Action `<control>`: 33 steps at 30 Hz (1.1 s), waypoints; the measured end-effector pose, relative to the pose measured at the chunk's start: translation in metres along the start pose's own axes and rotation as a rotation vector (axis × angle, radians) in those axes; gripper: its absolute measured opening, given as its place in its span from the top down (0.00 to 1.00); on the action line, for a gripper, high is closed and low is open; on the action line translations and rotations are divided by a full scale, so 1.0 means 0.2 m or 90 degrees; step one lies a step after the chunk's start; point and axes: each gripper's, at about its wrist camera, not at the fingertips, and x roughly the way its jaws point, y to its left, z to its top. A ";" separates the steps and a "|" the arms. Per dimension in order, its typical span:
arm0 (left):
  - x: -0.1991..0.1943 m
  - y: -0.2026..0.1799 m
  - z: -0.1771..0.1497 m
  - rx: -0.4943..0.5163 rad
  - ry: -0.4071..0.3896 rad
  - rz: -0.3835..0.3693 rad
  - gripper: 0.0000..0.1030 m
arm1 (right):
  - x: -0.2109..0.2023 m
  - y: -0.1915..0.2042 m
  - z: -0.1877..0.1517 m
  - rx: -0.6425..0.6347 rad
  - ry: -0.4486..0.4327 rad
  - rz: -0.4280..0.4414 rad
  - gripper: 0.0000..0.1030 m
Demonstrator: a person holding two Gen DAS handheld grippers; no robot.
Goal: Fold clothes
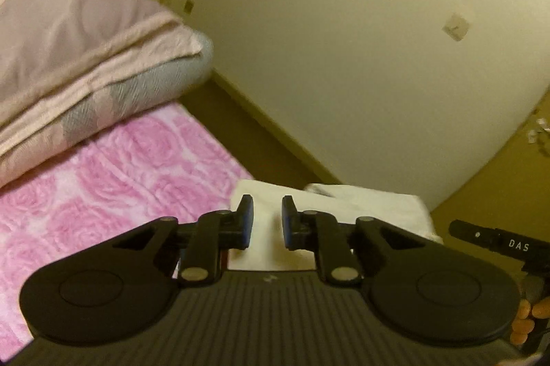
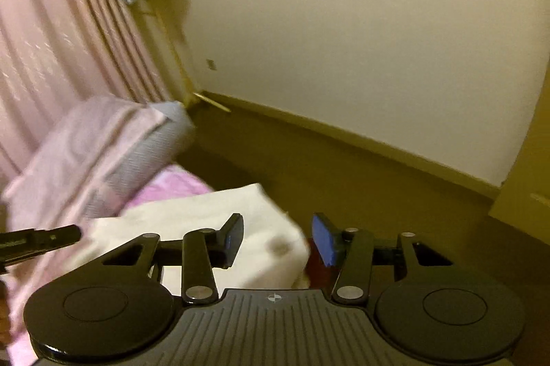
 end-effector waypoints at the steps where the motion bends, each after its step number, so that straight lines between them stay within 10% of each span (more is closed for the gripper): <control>1: -0.07 -0.04 -0.02 0.007 0.001 -0.010 0.88 | -0.06 0.04 -0.02 -0.013 0.006 0.013 0.52; 6: -0.26 -0.27 -0.21 0.069 0.041 -0.053 0.85 | -0.27 0.24 -0.20 -0.084 0.043 0.067 0.52; 14: -0.10 -0.27 -0.41 0.111 0.110 0.009 0.84 | -0.21 0.31 -0.46 -0.168 0.058 0.038 0.52; 33: -0.16 -0.44 -0.41 0.126 0.110 0.088 0.85 | -0.17 0.28 -0.44 -0.133 0.068 0.032 0.52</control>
